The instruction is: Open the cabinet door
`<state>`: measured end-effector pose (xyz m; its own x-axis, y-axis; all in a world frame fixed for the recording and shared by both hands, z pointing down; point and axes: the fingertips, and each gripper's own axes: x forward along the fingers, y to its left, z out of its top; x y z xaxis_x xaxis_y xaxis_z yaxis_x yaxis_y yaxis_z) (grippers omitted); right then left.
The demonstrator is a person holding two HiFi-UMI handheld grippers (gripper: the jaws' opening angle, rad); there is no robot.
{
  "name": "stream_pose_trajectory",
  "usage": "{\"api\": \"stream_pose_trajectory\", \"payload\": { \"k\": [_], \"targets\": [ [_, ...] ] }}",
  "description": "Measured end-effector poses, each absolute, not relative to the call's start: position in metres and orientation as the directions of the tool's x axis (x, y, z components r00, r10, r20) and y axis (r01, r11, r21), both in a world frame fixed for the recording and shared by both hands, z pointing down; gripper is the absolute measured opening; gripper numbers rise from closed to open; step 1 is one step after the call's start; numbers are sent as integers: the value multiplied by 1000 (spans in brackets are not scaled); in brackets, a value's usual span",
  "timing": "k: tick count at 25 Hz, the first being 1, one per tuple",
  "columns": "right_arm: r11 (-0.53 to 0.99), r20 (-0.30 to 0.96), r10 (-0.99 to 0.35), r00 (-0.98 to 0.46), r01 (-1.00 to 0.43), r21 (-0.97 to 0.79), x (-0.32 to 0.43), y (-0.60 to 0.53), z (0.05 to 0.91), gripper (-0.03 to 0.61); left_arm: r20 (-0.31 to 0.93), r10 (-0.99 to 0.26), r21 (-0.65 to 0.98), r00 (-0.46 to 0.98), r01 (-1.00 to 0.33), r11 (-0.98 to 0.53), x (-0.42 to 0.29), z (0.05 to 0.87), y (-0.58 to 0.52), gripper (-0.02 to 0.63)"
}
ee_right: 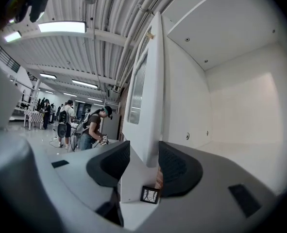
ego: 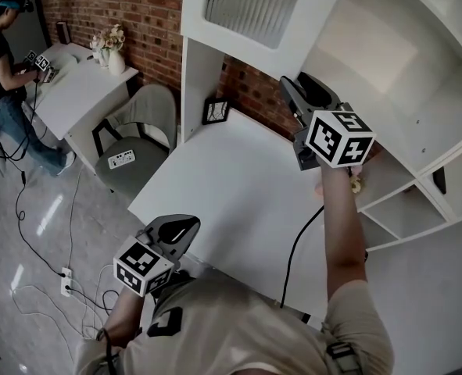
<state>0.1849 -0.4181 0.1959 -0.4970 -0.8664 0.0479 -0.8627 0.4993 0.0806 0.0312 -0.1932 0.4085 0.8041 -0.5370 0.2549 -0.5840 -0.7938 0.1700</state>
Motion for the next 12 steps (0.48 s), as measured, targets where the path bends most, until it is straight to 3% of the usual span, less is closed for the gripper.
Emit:
{"api": "stream_pose_trajectory", "payload": {
  "k": [12],
  "targets": [
    [629, 35, -777, -628, -777, 19, 177, -399, 195, 182, 246, -498, 188, 832, -545, -817, 44, 407, -190, 17]
  ]
}}
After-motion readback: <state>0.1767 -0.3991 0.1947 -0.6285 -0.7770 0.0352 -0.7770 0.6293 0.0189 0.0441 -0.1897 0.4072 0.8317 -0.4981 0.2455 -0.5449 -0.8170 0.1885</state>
